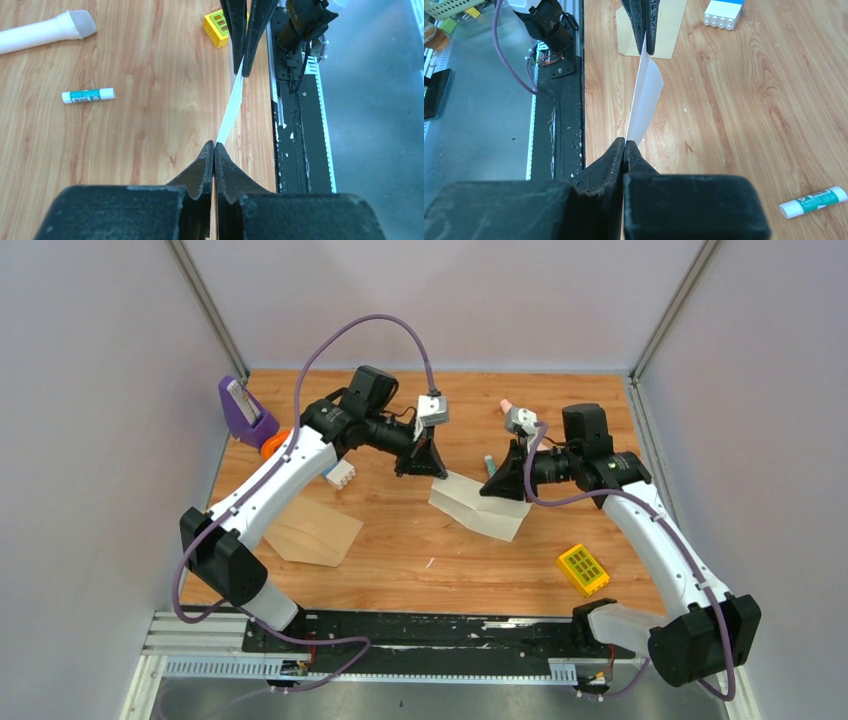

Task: Place the letter into the envelope and seal it
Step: Fold the letter.

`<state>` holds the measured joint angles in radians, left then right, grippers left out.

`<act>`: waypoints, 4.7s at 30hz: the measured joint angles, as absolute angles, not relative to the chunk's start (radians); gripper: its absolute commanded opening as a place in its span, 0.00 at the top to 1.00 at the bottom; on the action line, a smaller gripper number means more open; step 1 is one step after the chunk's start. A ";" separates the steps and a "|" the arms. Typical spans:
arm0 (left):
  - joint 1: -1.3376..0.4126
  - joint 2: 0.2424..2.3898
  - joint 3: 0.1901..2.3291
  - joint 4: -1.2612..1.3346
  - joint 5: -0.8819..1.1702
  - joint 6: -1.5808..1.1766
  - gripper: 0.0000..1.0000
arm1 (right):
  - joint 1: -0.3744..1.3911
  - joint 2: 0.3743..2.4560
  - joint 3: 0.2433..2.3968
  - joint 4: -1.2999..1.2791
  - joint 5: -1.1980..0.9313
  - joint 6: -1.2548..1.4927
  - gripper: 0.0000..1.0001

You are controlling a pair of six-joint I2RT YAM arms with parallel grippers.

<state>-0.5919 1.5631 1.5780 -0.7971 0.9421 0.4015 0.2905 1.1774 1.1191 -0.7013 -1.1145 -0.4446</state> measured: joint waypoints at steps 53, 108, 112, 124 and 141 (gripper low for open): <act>-0.700 1.757 1.828 -1.007 0.892 0.522 1.00 | 0.278 1.172 1.124 -0.747 -1.146 -0.443 0.65; -0.659 1.620 1.761 -1.084 0.881 0.604 1.00 | 0.275 1.154 1.174 -0.812 -1.049 -0.549 0.97; -0.654 1.620 1.766 -1.091 0.884 0.617 1.00 | 0.258 1.147 1.163 -0.813 -1.055 -0.561 0.96; -0.600 1.614 1.810 -1.156 0.877 0.654 1.00 | 0.121 1.143 1.158 -0.889 -1.062 -0.624 0.96; -0.569 1.589 1.827 -1.216 0.868 0.680 1.00 | 0.056 1.143 1.161 -0.973 -1.016 -0.714 0.30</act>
